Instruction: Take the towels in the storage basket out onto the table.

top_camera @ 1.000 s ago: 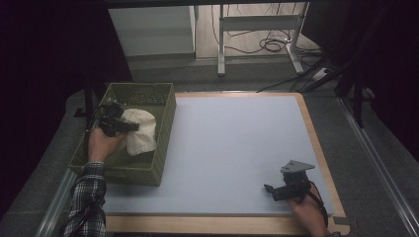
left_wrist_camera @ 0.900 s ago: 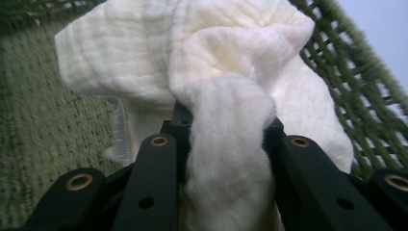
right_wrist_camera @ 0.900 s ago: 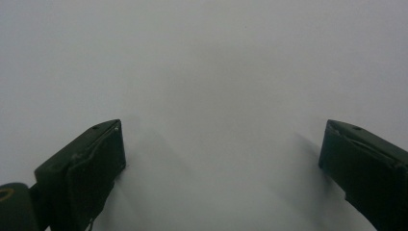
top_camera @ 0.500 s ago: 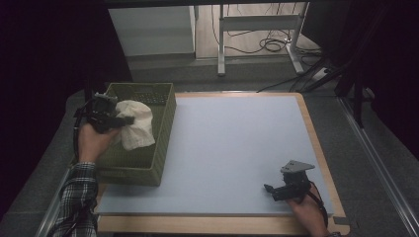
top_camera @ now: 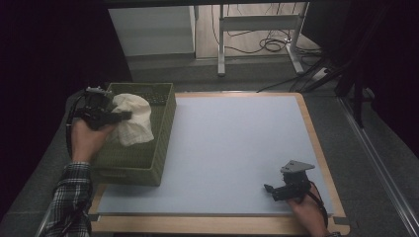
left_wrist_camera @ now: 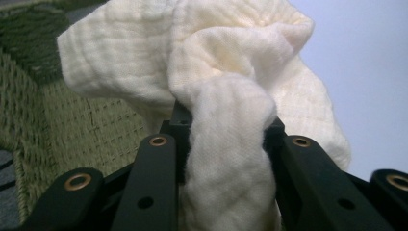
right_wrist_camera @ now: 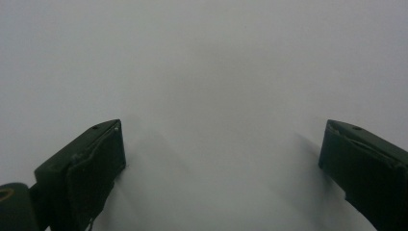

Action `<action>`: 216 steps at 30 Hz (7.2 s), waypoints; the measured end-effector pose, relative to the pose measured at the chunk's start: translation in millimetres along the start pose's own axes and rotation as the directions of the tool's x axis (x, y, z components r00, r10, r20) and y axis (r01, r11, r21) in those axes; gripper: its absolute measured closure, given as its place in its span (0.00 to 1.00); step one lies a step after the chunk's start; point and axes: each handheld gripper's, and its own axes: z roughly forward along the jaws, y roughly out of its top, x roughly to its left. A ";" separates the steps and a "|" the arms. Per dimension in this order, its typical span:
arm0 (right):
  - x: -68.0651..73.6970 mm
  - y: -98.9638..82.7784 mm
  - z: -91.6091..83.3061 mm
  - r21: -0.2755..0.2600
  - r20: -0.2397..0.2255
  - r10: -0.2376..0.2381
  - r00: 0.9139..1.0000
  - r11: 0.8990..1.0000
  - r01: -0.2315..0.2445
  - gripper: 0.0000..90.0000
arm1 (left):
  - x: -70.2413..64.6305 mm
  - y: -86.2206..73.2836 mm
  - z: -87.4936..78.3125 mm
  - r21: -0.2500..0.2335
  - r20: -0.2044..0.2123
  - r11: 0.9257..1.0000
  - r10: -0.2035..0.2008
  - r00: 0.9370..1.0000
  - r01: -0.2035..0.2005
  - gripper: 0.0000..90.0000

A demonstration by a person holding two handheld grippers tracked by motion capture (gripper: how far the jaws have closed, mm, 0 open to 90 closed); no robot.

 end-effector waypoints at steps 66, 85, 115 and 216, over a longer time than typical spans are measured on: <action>0.0 -0.1 0.0 0.000 -0.002 0.001 1.000 1.000 -0.001 0.03 | -174.2 68.6 109.8 -0.026 0.296 0.968 0.248 0.922 -0.251 0.75; -0.1 -0.1 0.0 -0.001 -0.001 0.001 1.000 1.000 -0.001 0.03 | -233.6 35.6 163.7 -0.025 0.326 0.937 0.338 0.883 -0.349 0.73; 0.0 0.0 -0.2 0.002 -0.001 0.002 1.000 1.000 -0.002 0.03 | -235.2 -23.3 216.7 -0.046 0.325 0.943 0.326 0.888 -0.330 0.30; -85.8 78.7 -33.8 -0.094 0.021 0.118 0.993 0.989 -0.116 0.96 | -174.1 -12.0 185.3 -0.094 0.195 0.979 0.198 0.961 -0.182 0.95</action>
